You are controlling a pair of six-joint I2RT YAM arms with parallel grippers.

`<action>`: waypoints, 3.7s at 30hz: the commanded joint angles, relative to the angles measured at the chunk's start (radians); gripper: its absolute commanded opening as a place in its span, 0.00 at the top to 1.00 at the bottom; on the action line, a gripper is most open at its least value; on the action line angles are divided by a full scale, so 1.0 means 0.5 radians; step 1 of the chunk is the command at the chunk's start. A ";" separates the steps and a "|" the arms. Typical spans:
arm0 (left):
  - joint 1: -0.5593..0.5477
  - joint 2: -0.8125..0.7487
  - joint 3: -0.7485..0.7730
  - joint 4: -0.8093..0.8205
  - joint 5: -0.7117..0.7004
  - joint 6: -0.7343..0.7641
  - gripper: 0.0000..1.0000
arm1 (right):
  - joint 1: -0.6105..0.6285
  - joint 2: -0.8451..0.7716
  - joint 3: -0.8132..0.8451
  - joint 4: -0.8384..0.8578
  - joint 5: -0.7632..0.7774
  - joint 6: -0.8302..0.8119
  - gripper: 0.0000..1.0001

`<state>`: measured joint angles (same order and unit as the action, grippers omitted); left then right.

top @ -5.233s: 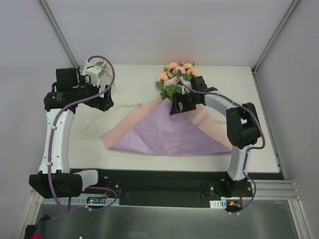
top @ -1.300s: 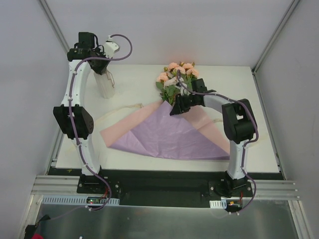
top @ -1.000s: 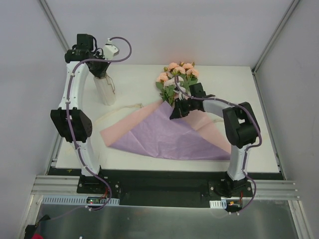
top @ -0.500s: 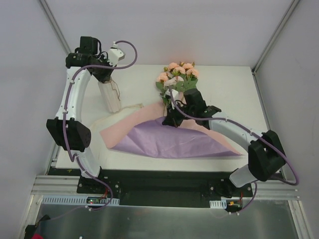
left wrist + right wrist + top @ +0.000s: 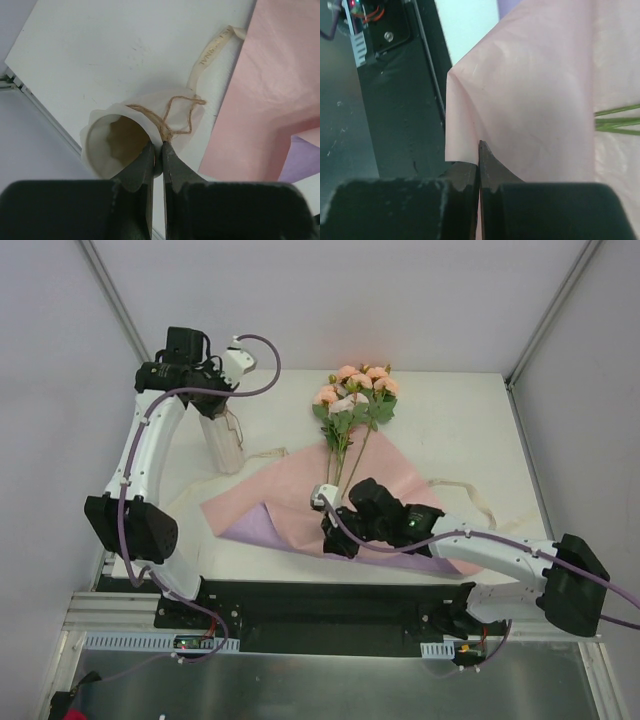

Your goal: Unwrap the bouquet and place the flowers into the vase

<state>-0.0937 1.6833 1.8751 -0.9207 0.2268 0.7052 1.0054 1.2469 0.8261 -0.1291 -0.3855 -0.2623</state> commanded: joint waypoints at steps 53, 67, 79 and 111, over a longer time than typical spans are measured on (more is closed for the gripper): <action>-0.294 -0.559 -0.336 0.243 -0.279 -0.250 0.13 | -0.472 -0.062 1.130 -1.227 1.413 0.871 0.05; -0.276 -0.740 -0.326 0.234 -0.294 -0.720 0.01 | -0.780 1.457 1.826 -0.773 1.060 0.810 0.48; -0.187 -0.835 -0.560 0.240 -0.208 -0.922 0.01 | -0.894 1.875 2.002 -0.702 0.854 0.865 0.58; 0.089 -0.888 -0.400 0.295 -0.303 -1.195 0.01 | -0.652 0.608 1.648 -0.168 0.790 0.727 0.99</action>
<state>-0.1253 1.2629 1.5833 -0.7959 0.1020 0.2230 0.6273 1.5776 1.5330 -0.3264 0.0456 0.1539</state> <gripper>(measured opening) 0.992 0.087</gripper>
